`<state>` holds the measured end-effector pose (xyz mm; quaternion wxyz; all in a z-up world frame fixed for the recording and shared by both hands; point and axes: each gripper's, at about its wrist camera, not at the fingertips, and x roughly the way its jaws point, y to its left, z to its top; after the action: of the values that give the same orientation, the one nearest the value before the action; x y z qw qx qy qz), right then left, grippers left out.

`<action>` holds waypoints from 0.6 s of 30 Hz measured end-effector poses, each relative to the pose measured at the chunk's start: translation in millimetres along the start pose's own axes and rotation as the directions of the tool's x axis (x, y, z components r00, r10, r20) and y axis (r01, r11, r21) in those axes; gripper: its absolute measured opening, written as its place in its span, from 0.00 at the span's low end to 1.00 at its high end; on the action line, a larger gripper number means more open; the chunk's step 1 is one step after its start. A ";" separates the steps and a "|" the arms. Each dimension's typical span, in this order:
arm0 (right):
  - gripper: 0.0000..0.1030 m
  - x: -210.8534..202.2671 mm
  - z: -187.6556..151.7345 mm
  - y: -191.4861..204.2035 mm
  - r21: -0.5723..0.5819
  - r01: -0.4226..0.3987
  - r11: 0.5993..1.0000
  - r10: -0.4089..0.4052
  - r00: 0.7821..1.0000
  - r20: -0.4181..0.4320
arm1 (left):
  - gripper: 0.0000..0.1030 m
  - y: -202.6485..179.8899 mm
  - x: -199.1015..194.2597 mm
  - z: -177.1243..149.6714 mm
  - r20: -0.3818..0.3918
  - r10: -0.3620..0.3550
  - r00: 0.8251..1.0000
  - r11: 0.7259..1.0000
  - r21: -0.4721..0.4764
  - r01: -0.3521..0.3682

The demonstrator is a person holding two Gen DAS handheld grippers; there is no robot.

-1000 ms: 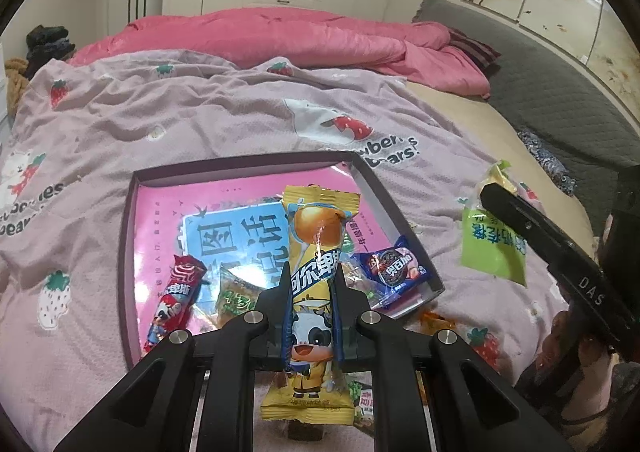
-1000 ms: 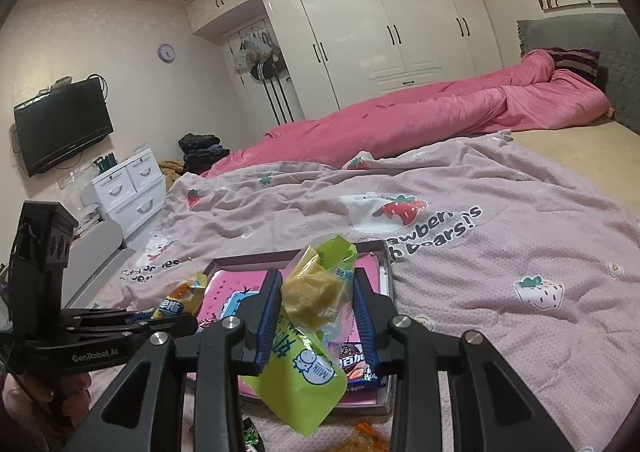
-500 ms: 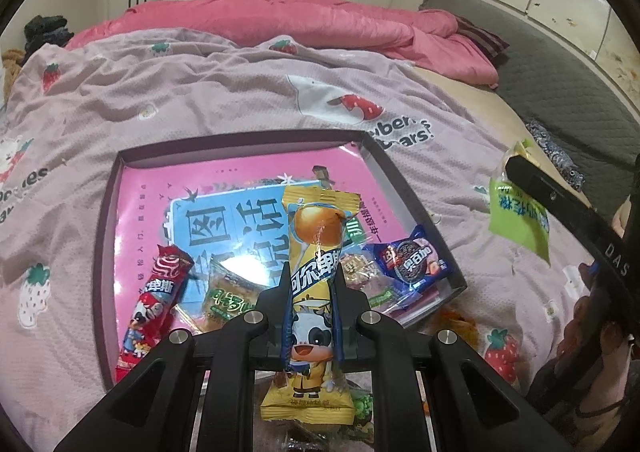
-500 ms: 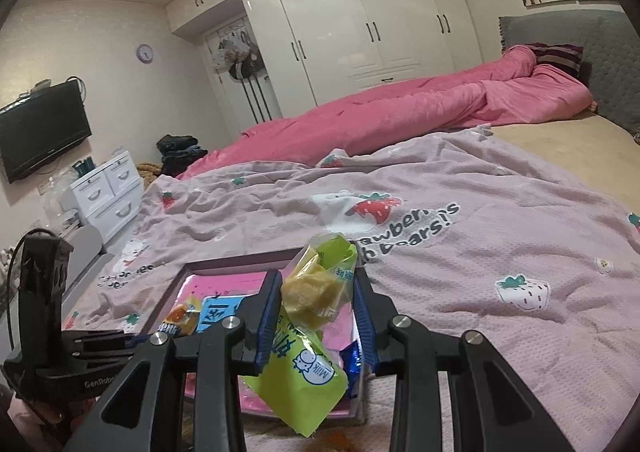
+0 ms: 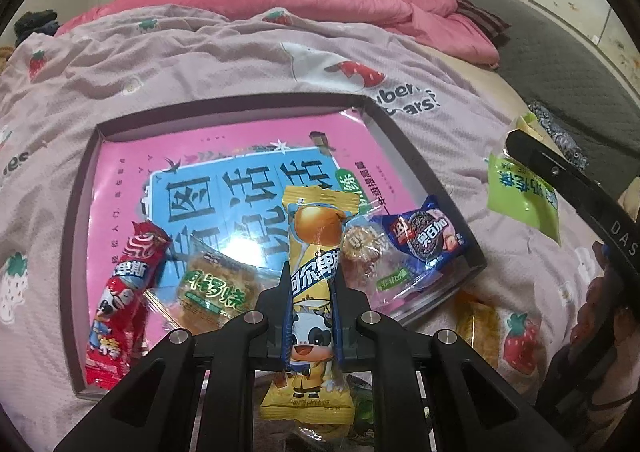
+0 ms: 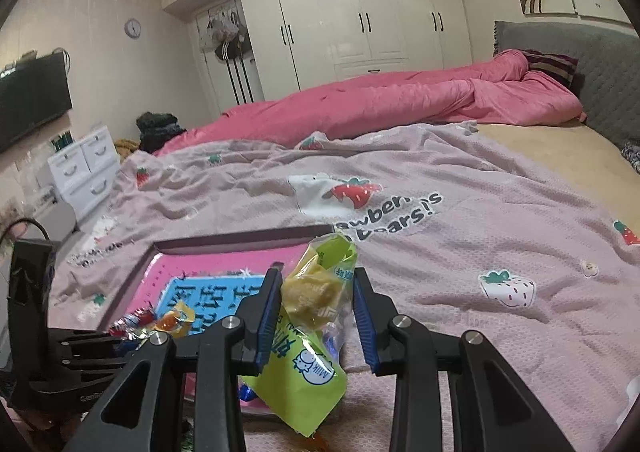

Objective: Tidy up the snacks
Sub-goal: 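Lift the yellow stick snack over the tray with the left tool while the right tool carries the green packet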

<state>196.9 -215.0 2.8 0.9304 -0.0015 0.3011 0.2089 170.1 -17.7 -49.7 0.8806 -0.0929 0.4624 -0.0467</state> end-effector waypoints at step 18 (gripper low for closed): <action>0.34 19.7 -12.6 11.2 -0.081 0.069 0.994 -0.075 0.994 -0.077 | 0.15 0.2 8.4 -2.1 -0.019 0.006 1.000 1.000 0.011 -0.005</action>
<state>199.8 -198.7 -17.2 0.9237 -0.0570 0.3297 0.1866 173.2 -19.2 -57.6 0.8769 -0.0863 0.4705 -0.0477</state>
